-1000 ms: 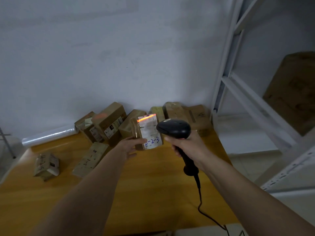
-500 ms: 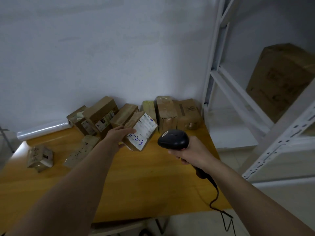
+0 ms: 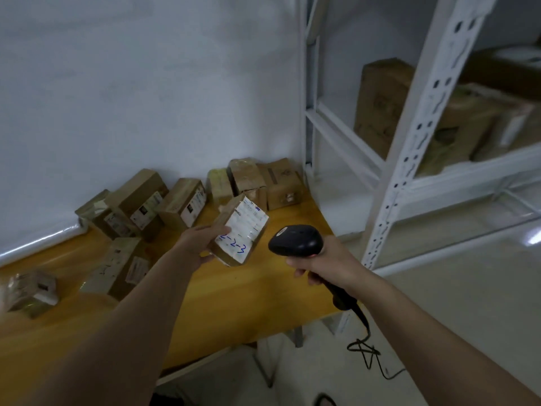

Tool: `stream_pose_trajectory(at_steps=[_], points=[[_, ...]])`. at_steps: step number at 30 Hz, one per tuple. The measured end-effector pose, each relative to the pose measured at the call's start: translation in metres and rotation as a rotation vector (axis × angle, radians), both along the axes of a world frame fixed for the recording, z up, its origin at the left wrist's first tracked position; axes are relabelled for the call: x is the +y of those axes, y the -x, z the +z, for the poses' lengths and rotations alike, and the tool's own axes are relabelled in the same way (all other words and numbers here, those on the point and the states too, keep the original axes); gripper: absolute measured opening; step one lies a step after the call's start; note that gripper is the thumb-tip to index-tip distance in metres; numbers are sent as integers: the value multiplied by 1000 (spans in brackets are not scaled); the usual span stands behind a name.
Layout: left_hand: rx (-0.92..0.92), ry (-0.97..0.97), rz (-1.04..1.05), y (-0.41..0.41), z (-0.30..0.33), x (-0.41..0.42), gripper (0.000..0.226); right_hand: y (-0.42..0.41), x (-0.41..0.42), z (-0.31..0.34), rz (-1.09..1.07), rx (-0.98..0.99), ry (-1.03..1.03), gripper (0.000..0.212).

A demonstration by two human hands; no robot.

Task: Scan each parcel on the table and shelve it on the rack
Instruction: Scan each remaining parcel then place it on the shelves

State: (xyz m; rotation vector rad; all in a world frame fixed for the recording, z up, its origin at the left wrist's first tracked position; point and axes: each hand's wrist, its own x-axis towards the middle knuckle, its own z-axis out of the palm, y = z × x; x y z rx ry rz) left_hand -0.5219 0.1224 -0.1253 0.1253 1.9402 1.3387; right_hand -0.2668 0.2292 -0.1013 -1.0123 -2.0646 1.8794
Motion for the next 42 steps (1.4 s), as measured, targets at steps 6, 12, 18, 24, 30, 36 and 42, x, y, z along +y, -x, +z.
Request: stream_pose_trajectory(at_steps=[6,12,18,24,30,36,42], points=[[-294,-34,-182,-81,-19,-10,53,-61,-26,1,-211,51,141,27],[-394,-51,-392,-174,-9,7,66,-136,-35,7,-424,174,215,22],[-452,-114,-436,-237,8,42,60,-205,-17,18,-575,348,267,23],[-477,-174,-458,-309,28,93,57,-275,17,33,-675,414,251,22],[-424,-206,-501,-383,45,158,32,-342,73,49,-740,427,194,19],[-470,-258,-466,-444,42,209,13,-400,120,47,-764,438,180,15],[-493,-299,-439,-486,44,240,14,-435,152,44,-809,459,221,14]])
